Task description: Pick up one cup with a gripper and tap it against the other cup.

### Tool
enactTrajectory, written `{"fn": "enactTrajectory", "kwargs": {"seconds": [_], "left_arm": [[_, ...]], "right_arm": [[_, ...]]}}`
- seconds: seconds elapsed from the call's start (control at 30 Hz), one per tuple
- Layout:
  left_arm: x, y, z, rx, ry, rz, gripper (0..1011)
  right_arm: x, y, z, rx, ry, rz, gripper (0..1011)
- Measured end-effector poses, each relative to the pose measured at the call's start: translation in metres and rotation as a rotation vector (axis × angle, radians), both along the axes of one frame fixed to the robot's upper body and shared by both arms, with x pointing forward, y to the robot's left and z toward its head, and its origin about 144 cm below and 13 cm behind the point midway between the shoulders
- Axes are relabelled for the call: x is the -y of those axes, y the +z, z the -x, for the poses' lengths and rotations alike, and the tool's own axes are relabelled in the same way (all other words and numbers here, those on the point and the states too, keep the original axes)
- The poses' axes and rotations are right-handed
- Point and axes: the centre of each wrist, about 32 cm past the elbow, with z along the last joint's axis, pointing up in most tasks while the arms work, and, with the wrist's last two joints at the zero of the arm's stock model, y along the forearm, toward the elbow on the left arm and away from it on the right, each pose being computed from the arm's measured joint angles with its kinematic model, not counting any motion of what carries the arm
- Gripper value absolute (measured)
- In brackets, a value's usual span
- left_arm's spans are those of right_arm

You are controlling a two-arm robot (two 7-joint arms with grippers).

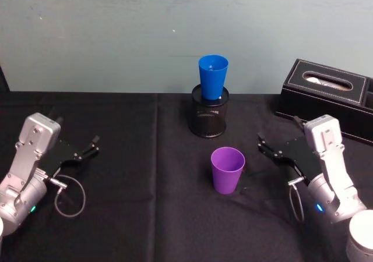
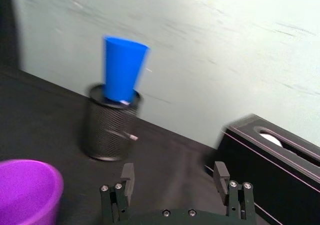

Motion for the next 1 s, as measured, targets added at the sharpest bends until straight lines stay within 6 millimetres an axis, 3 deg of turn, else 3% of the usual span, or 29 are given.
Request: {"fn": "enactTrajectory", "kwargs": {"seconds": [0.2, 1.0], "left_arm": [[0.0000, 0.0000, 0.0000, 0.000, 0.000, 0.000, 1011], [0.0000, 0.0000, 0.0000, 0.000, 0.000, 0.000, 1011]], "right_arm": [[-0.0066, -0.0028, 0.0006, -0.009, -0.082, 0.050, 1003], [-0.0068, -0.0041, 0.0004, -0.014, -0.071, 0.061, 1003]]}}
